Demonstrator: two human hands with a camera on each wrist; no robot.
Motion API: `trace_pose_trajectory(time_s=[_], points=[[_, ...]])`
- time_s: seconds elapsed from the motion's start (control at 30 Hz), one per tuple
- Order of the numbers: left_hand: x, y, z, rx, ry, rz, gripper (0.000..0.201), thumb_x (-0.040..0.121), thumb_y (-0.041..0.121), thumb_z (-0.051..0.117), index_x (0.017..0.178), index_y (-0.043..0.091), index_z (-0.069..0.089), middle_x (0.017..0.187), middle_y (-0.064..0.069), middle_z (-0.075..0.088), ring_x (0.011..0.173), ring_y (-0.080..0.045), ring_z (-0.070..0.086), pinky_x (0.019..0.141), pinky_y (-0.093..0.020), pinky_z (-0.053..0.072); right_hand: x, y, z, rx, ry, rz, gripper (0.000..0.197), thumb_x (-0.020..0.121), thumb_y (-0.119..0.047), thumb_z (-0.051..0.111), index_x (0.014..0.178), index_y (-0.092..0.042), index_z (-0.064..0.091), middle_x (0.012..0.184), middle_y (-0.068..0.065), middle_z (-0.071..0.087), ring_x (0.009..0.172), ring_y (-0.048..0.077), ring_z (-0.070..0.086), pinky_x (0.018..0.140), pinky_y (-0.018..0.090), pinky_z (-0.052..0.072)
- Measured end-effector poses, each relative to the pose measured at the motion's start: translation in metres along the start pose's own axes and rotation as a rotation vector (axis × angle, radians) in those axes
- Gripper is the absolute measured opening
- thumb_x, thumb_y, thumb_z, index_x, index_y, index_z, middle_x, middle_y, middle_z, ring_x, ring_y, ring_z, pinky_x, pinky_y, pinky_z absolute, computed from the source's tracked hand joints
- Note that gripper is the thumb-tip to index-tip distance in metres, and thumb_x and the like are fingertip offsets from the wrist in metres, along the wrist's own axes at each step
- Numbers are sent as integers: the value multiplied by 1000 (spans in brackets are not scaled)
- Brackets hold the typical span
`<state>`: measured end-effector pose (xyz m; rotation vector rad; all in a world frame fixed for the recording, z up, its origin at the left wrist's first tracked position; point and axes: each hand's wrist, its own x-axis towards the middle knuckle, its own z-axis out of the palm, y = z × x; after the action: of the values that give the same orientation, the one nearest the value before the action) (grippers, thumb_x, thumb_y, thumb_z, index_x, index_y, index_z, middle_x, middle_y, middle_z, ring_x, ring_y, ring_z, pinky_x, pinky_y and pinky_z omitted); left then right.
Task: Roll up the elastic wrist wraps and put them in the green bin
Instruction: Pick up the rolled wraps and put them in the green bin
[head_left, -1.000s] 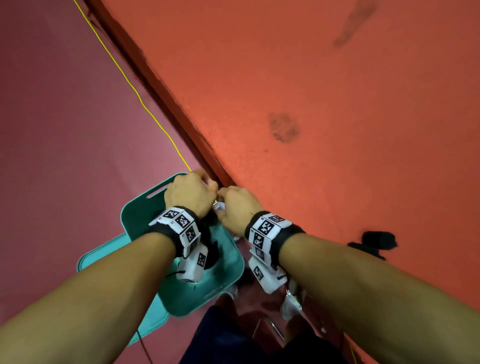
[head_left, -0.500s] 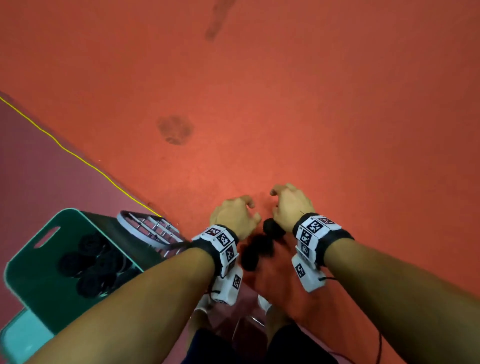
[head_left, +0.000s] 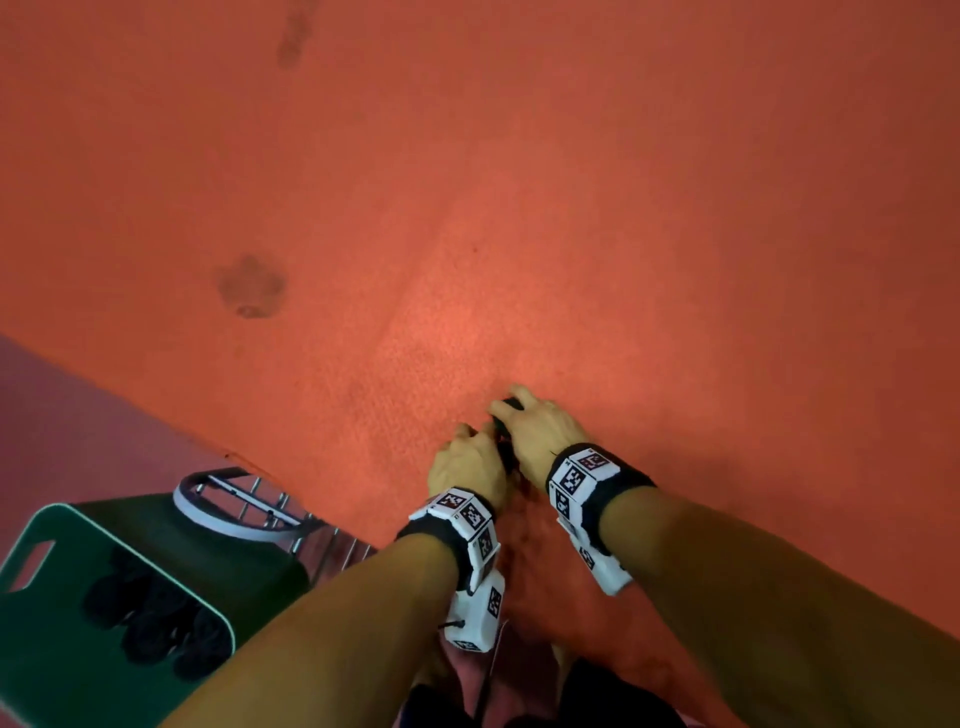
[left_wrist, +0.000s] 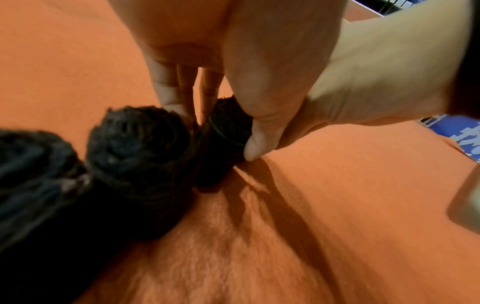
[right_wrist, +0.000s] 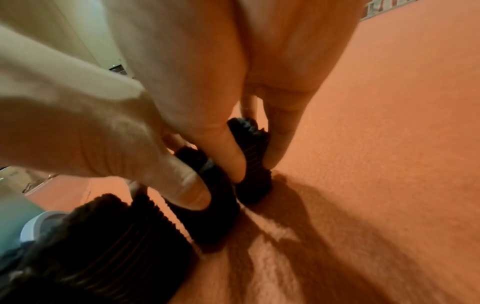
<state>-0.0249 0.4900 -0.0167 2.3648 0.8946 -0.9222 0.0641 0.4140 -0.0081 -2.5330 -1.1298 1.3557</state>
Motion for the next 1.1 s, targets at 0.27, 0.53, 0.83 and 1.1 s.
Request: trace_pose_trajectory(time_s=[0.27, 0.53, 0.83, 1.1], points=[[-33, -8, -39, -138, 140, 24, 50, 88, 36, 65, 135, 25, 52, 130, -5, 56, 114, -33, 61, 93, -40, 48, -37, -8, -17, 114, 206, 111, 36, 93, -16, 60, 126, -19, 47, 120, 7, 45, 99, 35, 62, 77, 37, 46], [-78, -77, -108, -364, 372, -19, 51, 82, 31, 75, 126, 21, 52, 126, -6, 55, 114, -33, 59, 95, -41, 48, -70, -93, -64, -18, 347, -9, 36, 91, -21, 58, 125, -16, 47, 118, 9, 44, 94, 41, 63, 80, 45, 50], [-127, -226, -145, -539, 565, -112, 56, 77, 27, 78, 129, 21, 58, 121, -8, 54, 113, -35, 58, 96, -42, 47, -56, -252, -54, -166, 337, -201, 38, 90, -29, 61, 124, -16, 48, 118, 10, 43, 94, 43, 62, 78, 46, 51], [-182, -359, -134, -652, 660, -303, 52, 76, 30, 76, 124, 25, 57, 121, -2, 58, 113, -30, 58, 93, -39, 46, -37, -389, -9, -263, 272, -400, 43, 89, -38, 61, 126, -20, 48, 117, 6, 47, 98, 40, 62, 85, 44, 49]])
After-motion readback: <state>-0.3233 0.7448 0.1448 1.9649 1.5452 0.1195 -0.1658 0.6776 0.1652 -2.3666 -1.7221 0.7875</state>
